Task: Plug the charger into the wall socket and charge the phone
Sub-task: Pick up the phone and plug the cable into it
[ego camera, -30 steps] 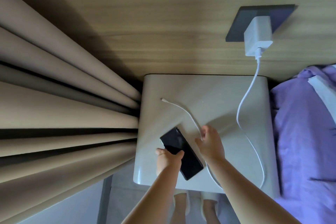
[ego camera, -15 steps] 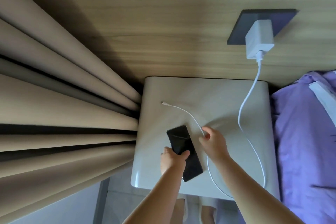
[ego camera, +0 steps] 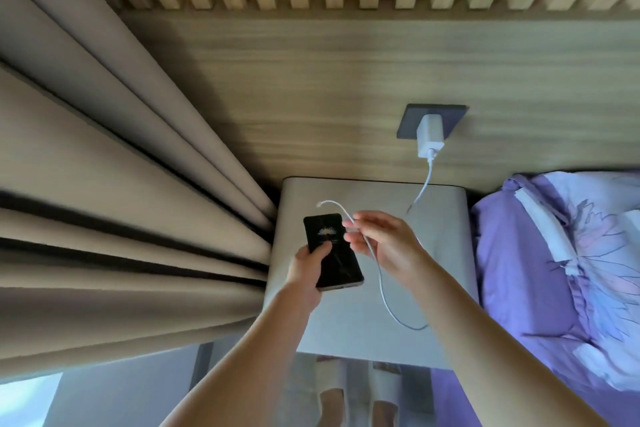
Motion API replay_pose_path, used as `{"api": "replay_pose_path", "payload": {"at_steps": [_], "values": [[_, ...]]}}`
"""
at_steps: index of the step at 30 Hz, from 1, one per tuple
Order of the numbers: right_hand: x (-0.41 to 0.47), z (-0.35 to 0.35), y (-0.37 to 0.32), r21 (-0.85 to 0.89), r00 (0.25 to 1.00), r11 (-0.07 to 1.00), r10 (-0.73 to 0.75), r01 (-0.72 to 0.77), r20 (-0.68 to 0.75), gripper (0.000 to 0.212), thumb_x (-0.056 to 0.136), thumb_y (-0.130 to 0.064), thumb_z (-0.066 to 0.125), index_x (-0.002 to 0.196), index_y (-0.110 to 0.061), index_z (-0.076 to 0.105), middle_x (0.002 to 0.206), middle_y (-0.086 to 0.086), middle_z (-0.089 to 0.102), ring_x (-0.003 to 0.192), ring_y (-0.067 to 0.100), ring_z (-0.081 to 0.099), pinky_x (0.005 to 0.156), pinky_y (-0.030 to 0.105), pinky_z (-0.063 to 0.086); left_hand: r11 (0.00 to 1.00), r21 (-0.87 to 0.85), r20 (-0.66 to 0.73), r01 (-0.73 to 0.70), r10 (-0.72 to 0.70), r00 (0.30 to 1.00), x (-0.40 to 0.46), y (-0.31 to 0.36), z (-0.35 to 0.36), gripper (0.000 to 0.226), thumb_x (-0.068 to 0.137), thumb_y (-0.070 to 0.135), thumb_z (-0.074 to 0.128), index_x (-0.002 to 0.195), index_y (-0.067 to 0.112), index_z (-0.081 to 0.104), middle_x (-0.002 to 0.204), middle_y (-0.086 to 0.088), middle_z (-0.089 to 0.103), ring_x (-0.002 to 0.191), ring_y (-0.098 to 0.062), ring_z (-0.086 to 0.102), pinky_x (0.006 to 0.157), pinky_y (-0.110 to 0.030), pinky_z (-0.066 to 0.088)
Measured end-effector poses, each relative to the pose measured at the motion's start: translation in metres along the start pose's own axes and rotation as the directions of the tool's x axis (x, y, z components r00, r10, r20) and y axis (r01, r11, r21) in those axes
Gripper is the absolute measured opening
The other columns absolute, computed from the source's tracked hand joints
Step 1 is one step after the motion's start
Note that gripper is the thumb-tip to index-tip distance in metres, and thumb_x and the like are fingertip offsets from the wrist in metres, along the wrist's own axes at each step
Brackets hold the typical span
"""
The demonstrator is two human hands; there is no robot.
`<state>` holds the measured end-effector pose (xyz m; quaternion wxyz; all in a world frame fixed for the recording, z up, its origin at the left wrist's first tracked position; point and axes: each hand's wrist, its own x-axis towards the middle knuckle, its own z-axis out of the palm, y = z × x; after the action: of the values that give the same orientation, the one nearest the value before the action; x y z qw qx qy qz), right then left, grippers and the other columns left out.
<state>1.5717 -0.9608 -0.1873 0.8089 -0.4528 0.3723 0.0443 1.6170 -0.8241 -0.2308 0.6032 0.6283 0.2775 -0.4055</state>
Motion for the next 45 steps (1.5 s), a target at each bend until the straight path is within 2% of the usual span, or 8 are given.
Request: {"api": "replay_pose_path", "payload": {"at_steps": [8, 15, 22, 25, 28, 32, 35, 45], "values": [[-0.074, 0.032, -0.067, -0.166, 0.993, 0.979, -0.121, 0.121, 0.010, 0.029, 0.097, -0.030, 0.045, 0.098, -0.016, 0.070, 0.053, -0.004, 0.036, 0.042, 0.010, 0.031, 0.051, 0.022, 0.030, 0.972, -0.231, 0.227, -0.041, 0.095, 0.969, -0.098, 0.076, -0.002, 0.022, 0.096, 0.015, 0.050, 0.116, 0.011, 0.056, 0.092, -0.013, 0.068, 0.081, -0.026, 0.065, 0.068, -0.037, 0.051], [-0.151, 0.058, -0.128, -0.058, 0.938, 0.939, -0.331, 0.338, 0.105, 0.017, 0.092, -0.007, 0.054, 0.091, -0.011, 0.070, 0.071, -0.002, 0.070, 0.064, 0.011, 0.065, 0.061, 0.020, 0.049, 0.894, -0.446, 0.327, -0.039, 0.204, 0.923, -0.181, 0.127, 0.011, 0.045, 0.095, 0.032, 0.047, 0.130, 0.006, 0.055, 0.107, -0.018, 0.067, 0.095, -0.032, 0.063, 0.087, -0.044, 0.048], [-0.222, 0.067, -0.179, -0.035, 0.880, 0.886, -0.455, 0.463, 0.134, 0.022, 0.097, -0.017, 0.050, 0.098, -0.005, 0.068, 0.048, -0.007, 0.045, 0.046, 0.010, 0.042, 0.050, 0.023, 0.036, 0.799, -0.601, 0.484, -0.006, 0.370, 0.793, -0.263, 0.161, 0.029, 0.058, 0.095, 0.056, 0.032, 0.121, 0.011, 0.059, 0.111, -0.021, 0.064, 0.104, -0.035, 0.059, 0.086, -0.050, 0.046], [-0.261, 0.067, -0.186, 0.031, 0.855, 0.879, -0.470, 0.475, 0.218, 0.026, 0.095, -0.001, 0.045, 0.106, -0.007, 0.068, 0.070, 0.002, 0.068, 0.057, 0.015, 0.059, 0.053, 0.022, 0.047, 0.776, -0.631, 0.498, -0.003, 0.408, 0.765, -0.301, 0.164, 0.038, 0.057, 0.097, 0.051, 0.032, 0.116, 0.006, 0.060, 0.107, -0.021, 0.065, 0.099, -0.035, 0.060, 0.090, -0.048, 0.046], [-0.289, 0.068, -0.185, -0.045, 0.838, 0.849, -0.509, 0.526, 0.197, 0.023, 0.095, -0.020, 0.052, 0.106, -0.013, 0.071, 0.062, -0.002, 0.051, 0.048, 0.013, 0.040, 0.051, 0.023, 0.034, 0.733, -0.679, 0.504, 0.037, 0.429, 0.749, -0.332, 0.165, 0.046, 0.052, 0.096, 0.045, 0.035, 0.124, 0.006, 0.055, 0.121, -0.021, 0.054, 0.103, -0.035, 0.055, 0.106, -0.048, 0.037], [-0.314, 0.069, -0.181, -0.230, 0.719, 0.683, -0.678, 0.693, 0.154, 0.023, 0.095, -0.021, 0.055, 0.086, -0.016, 0.075, 0.050, -0.006, 0.044, 0.047, 0.010, 0.040, 0.055, 0.024, 0.035, 0.730, -0.679, 0.533, 0.079, 0.416, 0.737, -0.365, 0.164, 0.059, 0.061, 0.096, 0.049, 0.030, 0.136, 0.005, 0.046, 0.115, -0.023, 0.052, 0.096, -0.035, 0.053, 0.077, -0.045, 0.052], [-0.331, 0.068, -0.182, -0.175, 0.679, 0.656, -0.710, 0.734, 0.187, 0.021, 0.095, -0.010, 0.052, 0.091, -0.014, 0.072, 0.068, -0.004, 0.067, 0.049, 0.007, 0.050, 0.053, 0.020, 0.040, 0.731, -0.677, 0.537, 0.088, 0.408, 0.738, -0.380, 0.160, 0.065, 0.069, 0.095, 0.054, 0.029, 0.133, 0.000, 0.046, 0.106, -0.026, 0.057, 0.093, -0.037, 0.057, 0.084, -0.049, 0.047], [-0.361, 0.053, -0.175, -0.191, 0.751, 0.726, -0.641, 0.660, 0.158, 0.020, 0.091, -0.013, 0.053, 0.079, -0.004, 0.067, 0.051, -0.002, 0.038, 0.040, 0.012, 0.027, 0.044, 0.024, 0.020, 0.626, -0.769, 0.484, 0.129, 0.439, 0.757, -0.424, 0.154, 0.078, 0.062, 0.098, 0.048, 0.028, 0.131, -0.003, 0.043, 0.111, -0.032, 0.052, 0.103, -0.040, 0.053, 0.083, -0.054, 0.046]]}}
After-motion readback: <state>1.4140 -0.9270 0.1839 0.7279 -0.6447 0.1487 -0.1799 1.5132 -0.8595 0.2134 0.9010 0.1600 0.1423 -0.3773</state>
